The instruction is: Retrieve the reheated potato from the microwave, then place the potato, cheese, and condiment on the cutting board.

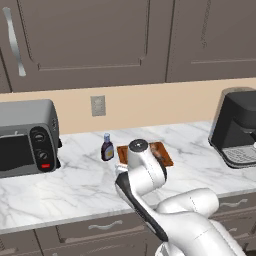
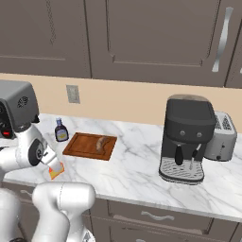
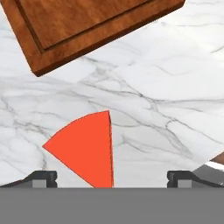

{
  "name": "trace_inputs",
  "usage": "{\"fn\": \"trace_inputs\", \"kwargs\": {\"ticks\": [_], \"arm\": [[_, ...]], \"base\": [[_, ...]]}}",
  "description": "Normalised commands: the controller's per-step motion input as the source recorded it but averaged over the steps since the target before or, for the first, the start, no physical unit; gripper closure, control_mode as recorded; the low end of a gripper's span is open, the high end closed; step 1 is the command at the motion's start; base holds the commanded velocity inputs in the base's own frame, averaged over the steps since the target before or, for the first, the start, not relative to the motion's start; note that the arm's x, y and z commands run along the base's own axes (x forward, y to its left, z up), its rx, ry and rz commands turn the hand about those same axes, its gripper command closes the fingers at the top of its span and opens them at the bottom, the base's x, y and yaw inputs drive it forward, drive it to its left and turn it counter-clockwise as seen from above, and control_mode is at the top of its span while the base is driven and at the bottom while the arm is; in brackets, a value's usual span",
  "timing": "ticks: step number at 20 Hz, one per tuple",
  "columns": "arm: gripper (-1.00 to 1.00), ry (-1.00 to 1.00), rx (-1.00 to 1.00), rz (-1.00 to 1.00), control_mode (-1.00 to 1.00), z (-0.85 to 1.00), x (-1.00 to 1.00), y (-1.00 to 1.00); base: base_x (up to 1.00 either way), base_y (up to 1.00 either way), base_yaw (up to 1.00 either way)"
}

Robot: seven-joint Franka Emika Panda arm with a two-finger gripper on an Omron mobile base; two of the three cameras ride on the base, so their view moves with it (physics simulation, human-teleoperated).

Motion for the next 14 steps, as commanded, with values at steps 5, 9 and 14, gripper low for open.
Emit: {"fn": "trace_inputs", "kwargs": {"ticks": [5,9,14], "arm": [[-1.0,0.22,0.04,0.04,-1.0,-0.03,0.07,0.02],[-1.0,0.13,0.04,0.1,-1.0,0.0,0.01,0.07],[-1.0,0.01,0.0,0.1,-1.0,-0.17,0.06,0.11]], "base": [[0.0,0.0,0.0],[0.0,0.0,0.0],[0.0,0.0,0.0]]}}
